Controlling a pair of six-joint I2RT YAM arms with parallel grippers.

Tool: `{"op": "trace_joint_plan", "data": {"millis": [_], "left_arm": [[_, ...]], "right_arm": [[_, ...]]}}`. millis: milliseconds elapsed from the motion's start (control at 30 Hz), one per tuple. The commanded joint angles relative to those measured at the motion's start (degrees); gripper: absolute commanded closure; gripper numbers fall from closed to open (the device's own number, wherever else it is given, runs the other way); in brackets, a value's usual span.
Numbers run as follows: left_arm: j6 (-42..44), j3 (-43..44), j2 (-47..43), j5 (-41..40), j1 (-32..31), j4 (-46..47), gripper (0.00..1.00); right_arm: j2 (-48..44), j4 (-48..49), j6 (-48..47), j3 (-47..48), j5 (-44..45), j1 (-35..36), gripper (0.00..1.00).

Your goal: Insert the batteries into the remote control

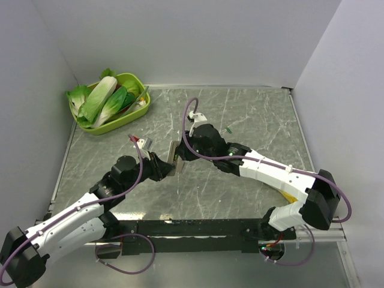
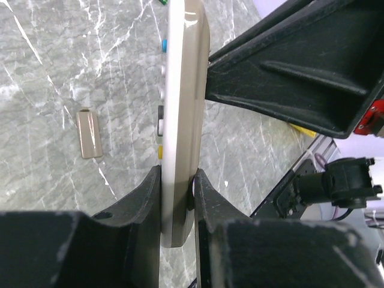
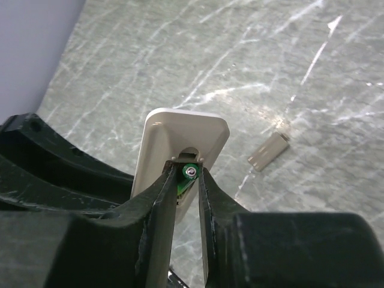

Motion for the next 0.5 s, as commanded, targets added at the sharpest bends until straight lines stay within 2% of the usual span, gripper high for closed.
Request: {"op": "trace_joint_plan", "data": {"millis": [0,333,467], "left_arm": [[-1.5,1.1,-1.2,-0.9,-0.5,12.5,0.99],[-1.5,0.3,-3.2,-0.5,-0.5,14.1,0.99],[-1.7,0.3,-3.7,1.1,-0.5,15.6,0.99]], "right_arm": [[2.9,-10.0,-2.0,2.4,5.8,-0.7,0.72],[6.2,-8.6,0.2,2.7,4.3,-0.7,0.68],[6.3,-6.5,0.7,2.0,1.3,-0.7,0.62]]}}
